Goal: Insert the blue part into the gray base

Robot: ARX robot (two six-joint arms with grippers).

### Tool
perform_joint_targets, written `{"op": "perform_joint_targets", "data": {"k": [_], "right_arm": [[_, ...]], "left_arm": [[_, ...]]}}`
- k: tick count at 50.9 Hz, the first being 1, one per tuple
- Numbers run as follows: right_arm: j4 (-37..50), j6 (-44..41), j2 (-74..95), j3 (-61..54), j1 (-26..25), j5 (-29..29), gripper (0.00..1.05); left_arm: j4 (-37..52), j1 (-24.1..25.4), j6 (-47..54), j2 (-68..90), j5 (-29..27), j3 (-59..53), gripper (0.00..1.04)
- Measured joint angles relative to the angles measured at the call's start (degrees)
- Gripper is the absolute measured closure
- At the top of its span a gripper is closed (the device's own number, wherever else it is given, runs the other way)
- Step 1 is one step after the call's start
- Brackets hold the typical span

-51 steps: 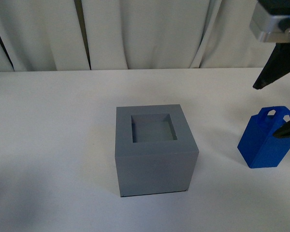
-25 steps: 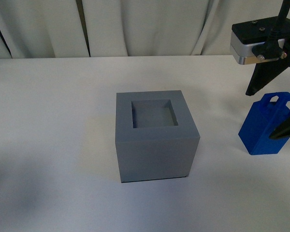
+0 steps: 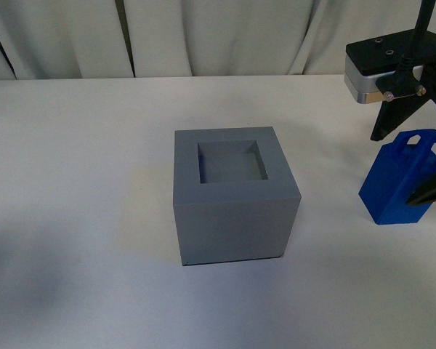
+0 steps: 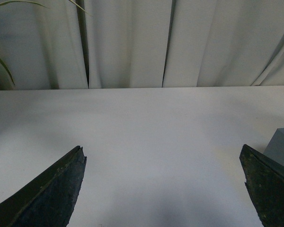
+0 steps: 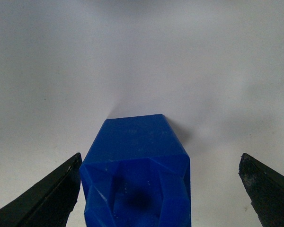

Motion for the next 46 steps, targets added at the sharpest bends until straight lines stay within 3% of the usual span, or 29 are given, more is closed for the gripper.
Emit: {"op": "perform_joint_targets", "data": {"k": [4, 9, 14, 19, 46], "right_arm": [[0.1, 0.0, 0.0, 0.0, 0.1, 0.0, 0.11], [0.2, 0.0, 0.0, 0.0, 0.1, 0.2, 0.23], [-0.2, 0.0, 0.0, 0.0, 0.1, 0.1, 0.43], [-1.3, 0.0, 0.0, 0.3, 0.1, -0.2, 0.56], [-9.4, 2.7, -1.9, 11.7, 4.2, -8.0, 0.57]], "left_arm": [[0.0, 0.0, 0.0, 0.0, 0.0, 0.0, 0.06], [0.0, 0.0, 0.0, 0.0, 0.0, 0.0, 0.06], [0.0, 0.0, 0.0, 0.0, 0.0, 0.0, 0.06], [0.0, 0.0, 0.0, 0.0, 0.0, 0.0, 0.06], [0.0, 0.0, 0.0, 0.0, 0.0, 0.0, 0.06]]}}
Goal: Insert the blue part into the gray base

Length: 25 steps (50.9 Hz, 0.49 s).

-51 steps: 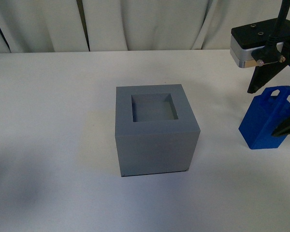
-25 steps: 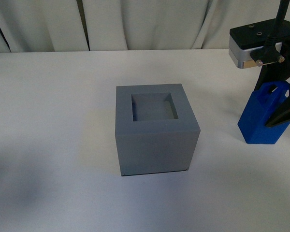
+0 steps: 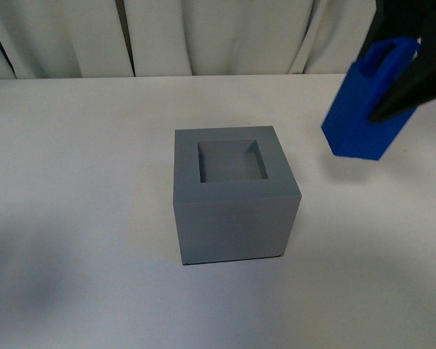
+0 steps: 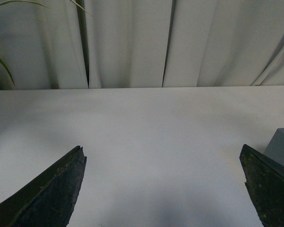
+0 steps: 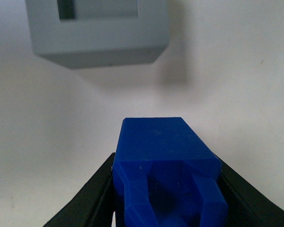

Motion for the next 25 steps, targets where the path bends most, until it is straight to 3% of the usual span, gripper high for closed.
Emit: {"op": "perform_joint_targets", "data": {"k": [9, 25], "right_arm": [[-1.8, 3.1, -1.8, 3.3, 5.0, -2.6, 0.57], [0.4, 6.4, -2.8, 1.3, 12.3, -1.6, 0.57]], "left_arm": [[0.0, 0.0, 0.0, 0.0, 0.0, 0.0, 0.06], [0.0, 0.0, 0.0, 0.0, 0.0, 0.0, 0.06]]}}
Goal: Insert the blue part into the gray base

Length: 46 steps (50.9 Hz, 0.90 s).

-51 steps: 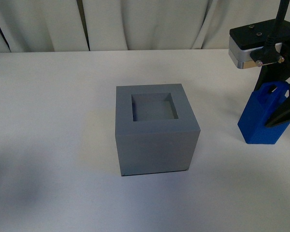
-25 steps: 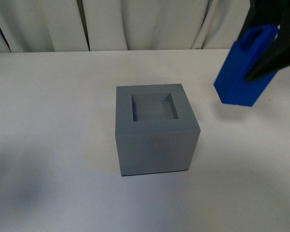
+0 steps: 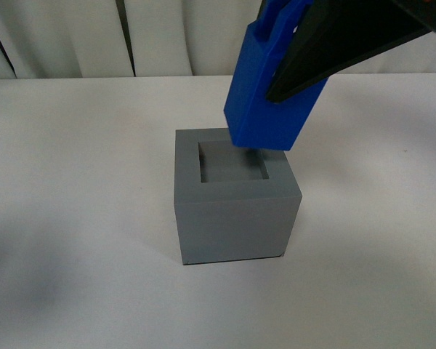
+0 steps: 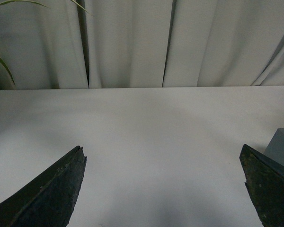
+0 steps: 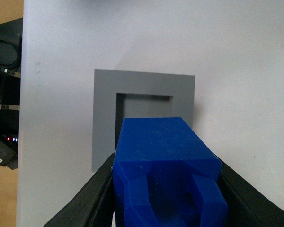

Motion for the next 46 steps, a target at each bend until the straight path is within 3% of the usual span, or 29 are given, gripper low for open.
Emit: {"op": "perform_joint_targets", "data": {"k": [11, 46], "right_arm": [[0.9, 1.2, -0.2, -1.5, 2.5, 1.1, 0.57], [2.8, 2.4, -1.1, -4.5, 3.7, 3.6, 0.57]], "left_arm": [[0.0, 0.0, 0.0, 0.0, 0.0, 0.0, 0.06], [0.0, 0.0, 0.0, 0.0, 0.0, 0.0, 0.06]]}}
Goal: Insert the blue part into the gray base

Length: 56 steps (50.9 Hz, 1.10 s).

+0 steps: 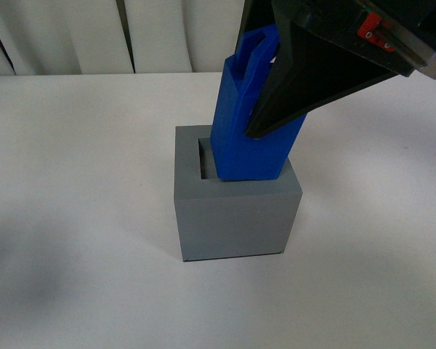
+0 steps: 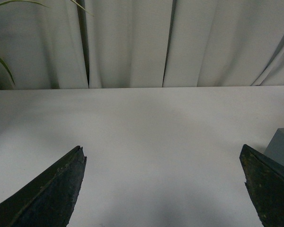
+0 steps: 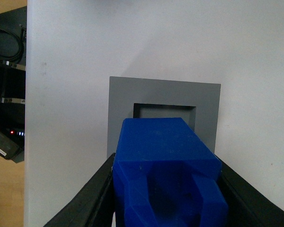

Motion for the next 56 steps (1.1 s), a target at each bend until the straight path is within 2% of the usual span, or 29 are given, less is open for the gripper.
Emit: {"op": "perform_joint_targets", "data": {"k": [56], "right_arm": [[3.1, 2.6, -0.1, -0.9, 0.6, 1.0, 0.57]], "left_arm": [[0.0, 0.0, 0.0, 0.0, 0.0, 0.0, 0.06]]}}
